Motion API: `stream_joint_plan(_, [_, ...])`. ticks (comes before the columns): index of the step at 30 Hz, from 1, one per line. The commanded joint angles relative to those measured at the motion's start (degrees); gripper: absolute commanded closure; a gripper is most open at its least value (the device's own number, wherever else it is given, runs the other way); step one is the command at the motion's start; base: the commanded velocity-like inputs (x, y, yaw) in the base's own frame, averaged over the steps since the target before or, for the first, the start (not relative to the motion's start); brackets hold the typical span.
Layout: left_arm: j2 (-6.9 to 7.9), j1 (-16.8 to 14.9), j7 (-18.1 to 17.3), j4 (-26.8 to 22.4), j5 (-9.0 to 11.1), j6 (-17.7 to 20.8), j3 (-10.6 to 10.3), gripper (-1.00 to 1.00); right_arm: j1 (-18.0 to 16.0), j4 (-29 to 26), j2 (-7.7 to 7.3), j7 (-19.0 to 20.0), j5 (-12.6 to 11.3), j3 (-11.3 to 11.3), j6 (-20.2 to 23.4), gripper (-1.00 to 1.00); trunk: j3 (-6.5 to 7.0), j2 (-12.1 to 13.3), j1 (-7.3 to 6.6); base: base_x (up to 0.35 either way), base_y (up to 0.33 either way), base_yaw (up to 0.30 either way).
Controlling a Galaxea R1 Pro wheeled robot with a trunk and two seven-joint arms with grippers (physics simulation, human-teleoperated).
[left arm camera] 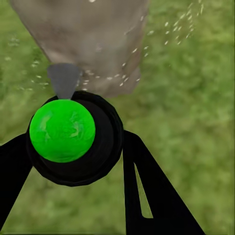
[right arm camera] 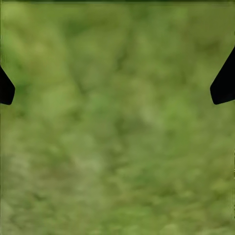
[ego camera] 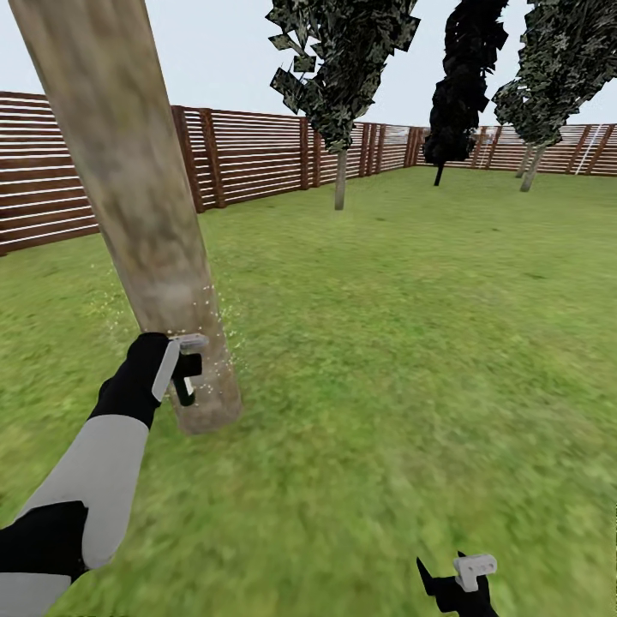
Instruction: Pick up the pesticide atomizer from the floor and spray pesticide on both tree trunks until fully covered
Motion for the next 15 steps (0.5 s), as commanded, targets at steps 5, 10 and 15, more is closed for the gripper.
stream_joint_plan(5, [0.07, -0.15, -0.02, -1.7, 0.01, 0.03, 0.06, 1.0, 0.0, -0.01, 0.0, 0.0, 0.0, 0.0, 0.0, -1.0, 0.0, 0.0, 0.0, -0.141, 0.007, 0.0])
stream_joint_plan(10, [-0.57, -1.4, -0.07, -6.33, 0.69, 0.18, 0.28, 1.0, 0.0, -0.03, 0.0, 0.0, 0.0, 0.0, 0.0, -1.0, 0.0, 0.0, 0.0, -0.003, 0.0, 0.0])
stream_joint_plan(15, [0.65, -1.35, -0.01, -6.48, 0.21, 0.42, -0.01, 1.0, 0.0, -0.01, 0.0, 0.0, 0.0, 0.0, 0.0, -1.0, 0.0, 0.0, 0.0, -0.02, 0.012, 0.0])
